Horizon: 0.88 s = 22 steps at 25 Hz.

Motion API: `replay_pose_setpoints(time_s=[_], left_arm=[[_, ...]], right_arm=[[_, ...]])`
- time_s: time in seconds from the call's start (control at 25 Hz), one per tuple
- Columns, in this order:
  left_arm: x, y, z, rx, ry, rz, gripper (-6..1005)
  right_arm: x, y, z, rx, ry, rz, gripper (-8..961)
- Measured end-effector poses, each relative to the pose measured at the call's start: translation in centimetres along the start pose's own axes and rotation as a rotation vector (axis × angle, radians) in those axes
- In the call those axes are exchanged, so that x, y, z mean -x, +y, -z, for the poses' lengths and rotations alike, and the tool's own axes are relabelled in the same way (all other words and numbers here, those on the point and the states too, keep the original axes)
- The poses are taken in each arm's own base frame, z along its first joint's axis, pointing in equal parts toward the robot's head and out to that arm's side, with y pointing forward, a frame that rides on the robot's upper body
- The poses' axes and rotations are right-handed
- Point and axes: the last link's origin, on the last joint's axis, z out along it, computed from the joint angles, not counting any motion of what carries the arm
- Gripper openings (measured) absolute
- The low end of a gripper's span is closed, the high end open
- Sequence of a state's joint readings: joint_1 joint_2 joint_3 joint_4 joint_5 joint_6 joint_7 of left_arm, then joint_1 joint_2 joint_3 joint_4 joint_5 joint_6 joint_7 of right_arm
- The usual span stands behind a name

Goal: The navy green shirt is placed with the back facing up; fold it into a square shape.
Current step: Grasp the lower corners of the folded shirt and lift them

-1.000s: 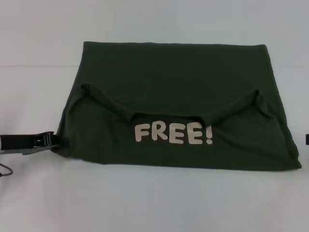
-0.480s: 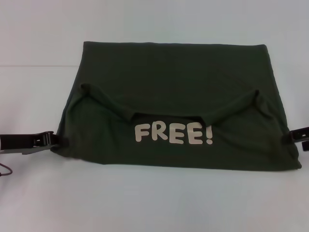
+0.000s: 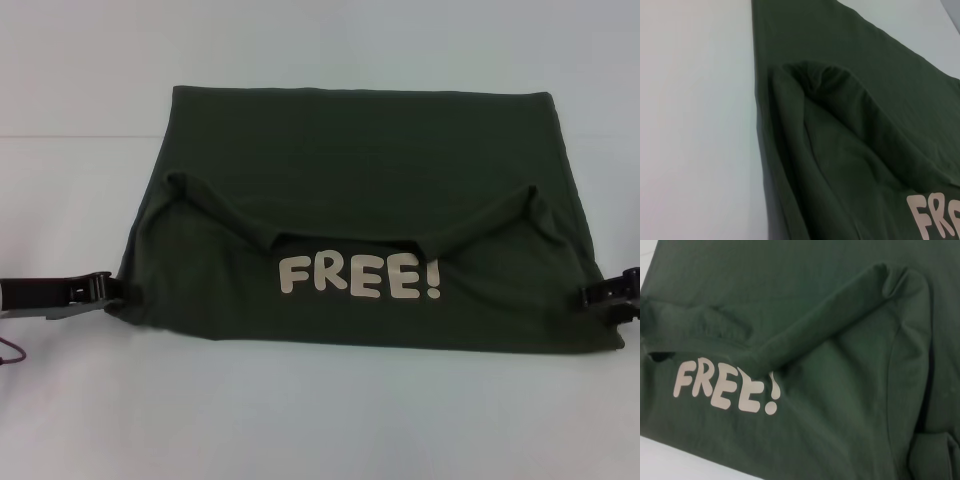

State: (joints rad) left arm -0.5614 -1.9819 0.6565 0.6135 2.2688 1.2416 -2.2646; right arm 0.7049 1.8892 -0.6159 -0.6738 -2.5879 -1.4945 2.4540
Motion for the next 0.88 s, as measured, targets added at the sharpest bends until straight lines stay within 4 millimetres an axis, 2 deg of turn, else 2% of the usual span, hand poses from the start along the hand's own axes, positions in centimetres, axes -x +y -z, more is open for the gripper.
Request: replay_pose_setpoints(time_s=[0.4, 0.88], left_arm=[[0.0, 0.1, -0.1, 0.000, 0.002, -0.004, 28], [0.0, 0.1, -0.2, 0.002, 0.002, -0.004, 27]], right_arm=[[0.0, 0.6, -1.3, -0.016, 0.008, 0.026, 910], [0.4, 0.6, -1.7, -0.043, -0.001, 0.048, 906]])
